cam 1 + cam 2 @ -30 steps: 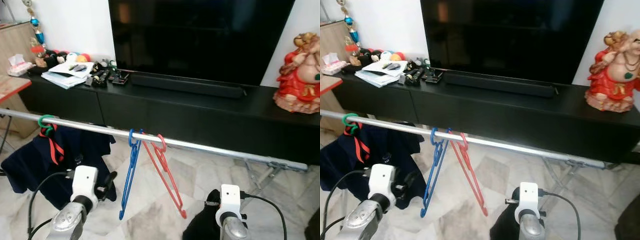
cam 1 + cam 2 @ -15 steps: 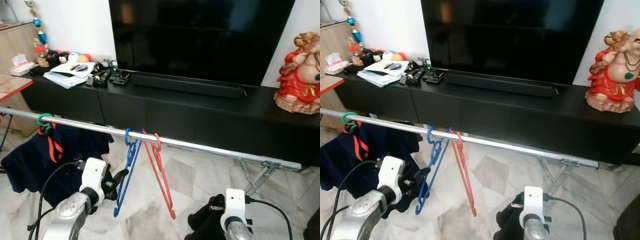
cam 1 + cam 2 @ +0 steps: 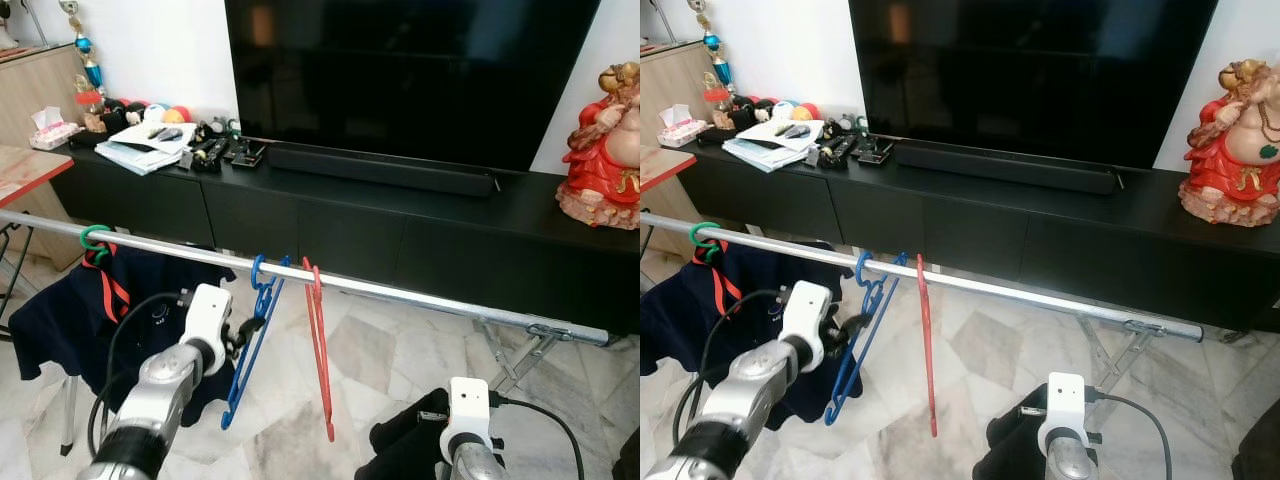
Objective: Hang hanger
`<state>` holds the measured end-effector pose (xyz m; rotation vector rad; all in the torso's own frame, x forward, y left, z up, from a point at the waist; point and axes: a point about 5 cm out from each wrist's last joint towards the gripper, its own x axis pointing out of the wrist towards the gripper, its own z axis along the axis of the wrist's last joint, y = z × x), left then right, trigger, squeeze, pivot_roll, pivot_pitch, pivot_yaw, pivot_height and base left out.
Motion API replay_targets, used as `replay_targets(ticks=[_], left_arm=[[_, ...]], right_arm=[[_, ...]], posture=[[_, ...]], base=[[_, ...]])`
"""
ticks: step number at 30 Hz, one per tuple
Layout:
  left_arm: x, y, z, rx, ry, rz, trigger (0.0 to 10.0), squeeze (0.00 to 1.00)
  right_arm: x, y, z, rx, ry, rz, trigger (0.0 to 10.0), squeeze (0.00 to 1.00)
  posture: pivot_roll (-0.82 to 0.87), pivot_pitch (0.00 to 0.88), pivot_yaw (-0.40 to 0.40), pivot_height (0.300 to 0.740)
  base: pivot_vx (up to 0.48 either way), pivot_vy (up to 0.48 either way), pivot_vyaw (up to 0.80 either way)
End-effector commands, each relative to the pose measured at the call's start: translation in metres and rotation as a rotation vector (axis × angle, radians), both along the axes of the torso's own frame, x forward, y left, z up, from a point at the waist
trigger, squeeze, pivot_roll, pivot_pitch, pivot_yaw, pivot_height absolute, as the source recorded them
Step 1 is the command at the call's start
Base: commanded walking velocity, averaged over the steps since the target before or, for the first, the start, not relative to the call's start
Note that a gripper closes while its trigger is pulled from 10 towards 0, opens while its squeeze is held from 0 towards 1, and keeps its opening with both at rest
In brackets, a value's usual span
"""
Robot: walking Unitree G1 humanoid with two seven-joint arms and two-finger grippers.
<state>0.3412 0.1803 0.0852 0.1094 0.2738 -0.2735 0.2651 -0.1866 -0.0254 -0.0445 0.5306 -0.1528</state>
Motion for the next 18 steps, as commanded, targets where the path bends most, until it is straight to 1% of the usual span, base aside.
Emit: replay_targets(ticks=[1, 2, 4, 11, 14, 15, 16, 17, 18], left_arm=[[0.002, 0.003, -0.005, 0.044, 0.026, 0.038, 10.0, 0.0], [0.005, 0.003, -0.006, 0.051, 0.037, 0.059, 10.0, 0.0], [0.008, 0.001, -0.007, 0.026, 0.043, 0.066, 10.0, 0.0], [0.014, -0.009, -0.007, -0.01, 0.06, 0.042, 10.0, 0.0], [0.017, -0.013, -0.006, -0.005, 0.061, 0.028, 10.0, 0.0], [0.018, -0.014, -0.006, -0.002, 0.06, 0.028, 9.4, 0.0], [0.018, -0.014, -0.006, -0.002, 0.06, 0.028, 4.5, 0.0], [0.018, -0.014, -0.006, 0.0, 0.058, 0.033, 1.1, 0.0], [0.018, -0.014, -0.006, 0.001, 0.057, 0.035, 1.1, 0.0]], right_arm=[[0.006, 0.0, 0.005, -0.001, -0.022, -0.004, 10.0, 0.0], [0.006, -0.001, 0.005, -0.001, -0.021, -0.004, 10.0, 0.0], [0.005, -0.001, 0.005, -0.001, -0.02, -0.005, 10.0, 0.0], [0.006, -0.001, 0.005, -0.002, -0.021, -0.006, 10.0, 0.0], [0.005, -0.001, 0.005, -0.002, -0.022, -0.006, 10.0, 0.0], [0.005, -0.001, 0.005, -0.003, -0.022, -0.006, 10.0, 0.0], [0.005, -0.001, 0.005, -0.003, -0.022, -0.007, 10.0, 0.0], [0.005, -0.001, 0.005, -0.003, -0.022, -0.007, 10.0, 0.0], [0.005, -0.001, 0.005, -0.003, -0.022, -0.007, 10.0, 0.0]], posture=[[0.11, 0.0, 0.023, 0.74], [0.11, 0.0, 0.023, 0.74], [0.1, 0.0, 0.023, 0.74], [0.1, 0.0, 0.022, 0.74], [0.1, 0.0, 0.022, 0.74], [0.1, 0.0, 0.024, 0.74], [0.1, 0.0, 0.024, 0.74], [0.1, 0.0, 0.024, 0.74], [0.1, 0.0, 0.023, 0.74]], base=[[0.0, 0.0, 0.0], [0.0, 0.0, 0.0], [0.0, 0.0, 0.0], [0.0, 0.0, 0.0], [0.0, 0.0, 0.0], [0.0, 0.0, 0.0], [0.0, 0.0, 0.0], [0.0, 0.0, 0.0], [0.0, 0.0, 0.0]])
